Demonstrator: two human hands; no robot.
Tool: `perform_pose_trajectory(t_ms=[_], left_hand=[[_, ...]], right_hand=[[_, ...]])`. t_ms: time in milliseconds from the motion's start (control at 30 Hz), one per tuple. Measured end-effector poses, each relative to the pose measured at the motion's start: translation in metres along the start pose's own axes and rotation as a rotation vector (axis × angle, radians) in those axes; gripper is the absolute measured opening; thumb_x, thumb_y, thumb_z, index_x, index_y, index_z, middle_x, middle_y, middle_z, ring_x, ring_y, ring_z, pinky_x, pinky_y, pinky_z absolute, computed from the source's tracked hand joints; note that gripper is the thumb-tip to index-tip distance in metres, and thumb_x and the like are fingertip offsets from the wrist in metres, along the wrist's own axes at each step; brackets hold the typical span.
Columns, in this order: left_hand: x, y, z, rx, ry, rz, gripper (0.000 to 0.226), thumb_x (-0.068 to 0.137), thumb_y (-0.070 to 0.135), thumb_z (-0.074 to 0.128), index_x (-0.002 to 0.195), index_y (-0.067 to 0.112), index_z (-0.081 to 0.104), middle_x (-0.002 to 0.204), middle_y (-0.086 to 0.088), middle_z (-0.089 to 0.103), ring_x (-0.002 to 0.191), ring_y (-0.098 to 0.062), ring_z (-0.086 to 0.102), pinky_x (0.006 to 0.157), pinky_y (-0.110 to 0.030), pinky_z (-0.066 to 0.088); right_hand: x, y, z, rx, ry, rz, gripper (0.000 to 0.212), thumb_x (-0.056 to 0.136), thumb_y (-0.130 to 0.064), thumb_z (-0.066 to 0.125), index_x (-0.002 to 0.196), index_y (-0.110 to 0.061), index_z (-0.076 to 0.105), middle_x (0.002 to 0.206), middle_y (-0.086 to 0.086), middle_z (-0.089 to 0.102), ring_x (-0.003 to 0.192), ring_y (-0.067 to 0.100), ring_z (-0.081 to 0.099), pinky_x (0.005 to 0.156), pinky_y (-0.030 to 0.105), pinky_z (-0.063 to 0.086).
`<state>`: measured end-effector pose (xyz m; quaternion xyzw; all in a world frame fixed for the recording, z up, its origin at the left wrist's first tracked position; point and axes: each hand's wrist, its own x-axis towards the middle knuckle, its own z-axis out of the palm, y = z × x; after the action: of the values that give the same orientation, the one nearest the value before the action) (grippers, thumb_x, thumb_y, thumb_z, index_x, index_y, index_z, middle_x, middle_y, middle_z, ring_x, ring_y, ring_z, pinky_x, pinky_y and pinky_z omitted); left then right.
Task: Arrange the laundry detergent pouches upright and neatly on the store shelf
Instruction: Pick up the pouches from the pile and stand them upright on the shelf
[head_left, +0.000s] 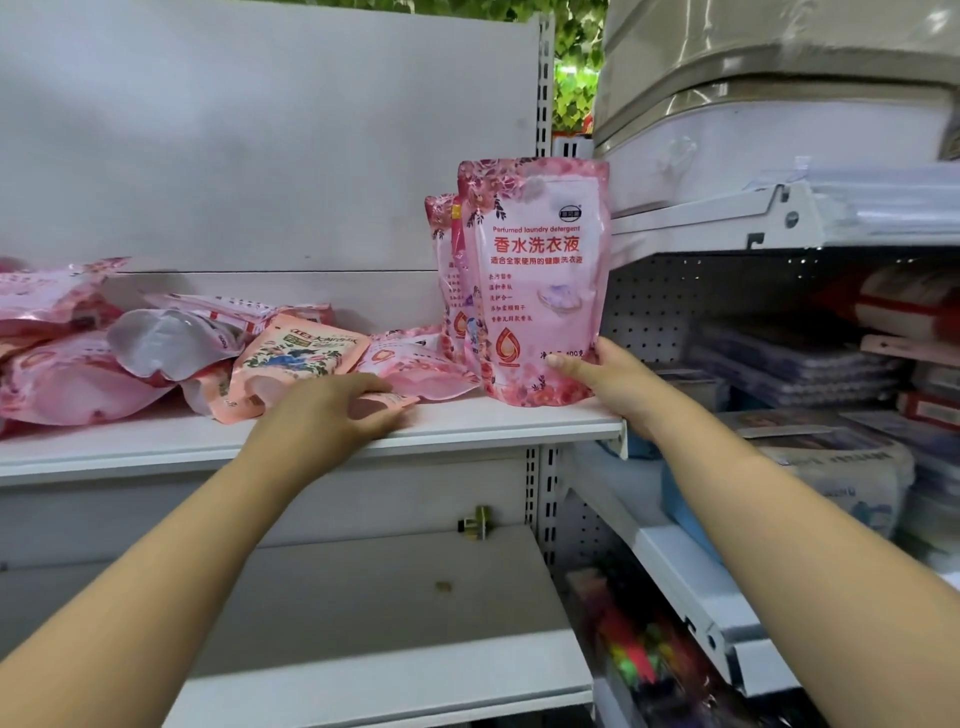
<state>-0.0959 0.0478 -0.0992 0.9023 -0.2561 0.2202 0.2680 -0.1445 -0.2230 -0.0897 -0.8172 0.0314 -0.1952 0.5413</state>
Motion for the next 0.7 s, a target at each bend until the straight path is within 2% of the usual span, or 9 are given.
perform_pose_trajectory(t_ms=[167, 333, 433, 500, 600, 700], left_hand=[[-0.006, -0.003, -0.001, 0.014, 0.021, 0.004, 0.042, 0.081, 0.048, 0.062, 0.116, 0.025, 0.062, 0.116, -0.001, 0.065, 0.108, -0.021, 0.056, 0.087, -0.038, 0.047], [-0.006, -0.004, -0.002, -0.016, -0.005, 0.095, 0.041, 0.087, 0.038, 0.058, 0.122, 0.017, 0.059, 0.136, 0.0, 0.053, 0.124, -0.018, 0.047, 0.087, -0.023, 0.033], [-0.008, -0.005, -0.003, 0.003, 0.005, 0.139, 0.042, 0.086, 0.039, 0.06, 0.122, 0.018, 0.06, 0.142, -0.003, 0.046, 0.131, -0.016, 0.04, 0.096, -0.023, 0.031], [-0.01, -0.005, -0.008, -0.074, 0.09, 0.11, 0.043, 0.084, 0.046, 0.061, 0.117, 0.018, 0.064, 0.137, -0.003, 0.051, 0.124, -0.018, 0.047, 0.095, -0.027, 0.033], [-0.005, -0.006, -0.02, -0.097, 0.219, 0.059, 0.031, 0.09, 0.033, 0.055, 0.111, 0.014, 0.066, 0.12, -0.005, 0.062, 0.107, -0.019, 0.053, 0.083, -0.027, 0.034], [0.012, -0.02, -0.032, 0.008, 0.237, -0.079, 0.028, 0.093, 0.025, 0.052, 0.113, 0.01, 0.065, 0.122, -0.014, 0.061, 0.113, -0.031, 0.052, 0.084, -0.033, 0.036]], right_hand=[[0.004, 0.002, 0.003, -0.082, 0.046, 0.023, 0.059, 0.078, -0.038, 0.069, 0.126, -0.015, 0.046, 0.12, -0.002, 0.058, 0.106, 0.015, 0.056, 0.091, 0.028, 0.042], [0.008, -0.006, 0.005, -0.272, 0.021, 0.057, 0.057, 0.08, -0.047, 0.064, 0.124, -0.014, 0.048, 0.122, 0.001, 0.058, 0.102, 0.016, 0.055, 0.088, 0.029, 0.04], [0.004, -0.006, 0.004, -0.397, 0.066, 0.099, 0.071, 0.078, -0.058, 0.06, 0.13, -0.012, 0.045, 0.135, 0.006, 0.047, 0.118, 0.023, 0.05, 0.102, 0.038, 0.038], [-0.005, -0.004, 0.007, -0.4, 0.087, 0.093, 0.071, 0.08, -0.057, 0.058, 0.133, -0.012, 0.044, 0.138, 0.006, 0.046, 0.123, 0.024, 0.047, 0.105, 0.039, 0.036], [-0.022, -0.003, 0.01, -0.555, 0.21, 0.026, 0.061, 0.086, -0.053, 0.052, 0.129, -0.01, 0.049, 0.135, 0.009, 0.048, 0.121, 0.026, 0.047, 0.097, 0.034, 0.037], [-0.038, -0.008, 0.015, -0.67, 0.392, -0.124, 0.053, 0.088, -0.048, 0.052, 0.125, -0.01, 0.051, 0.133, 0.008, 0.047, 0.121, 0.026, 0.042, 0.097, 0.033, 0.035]])
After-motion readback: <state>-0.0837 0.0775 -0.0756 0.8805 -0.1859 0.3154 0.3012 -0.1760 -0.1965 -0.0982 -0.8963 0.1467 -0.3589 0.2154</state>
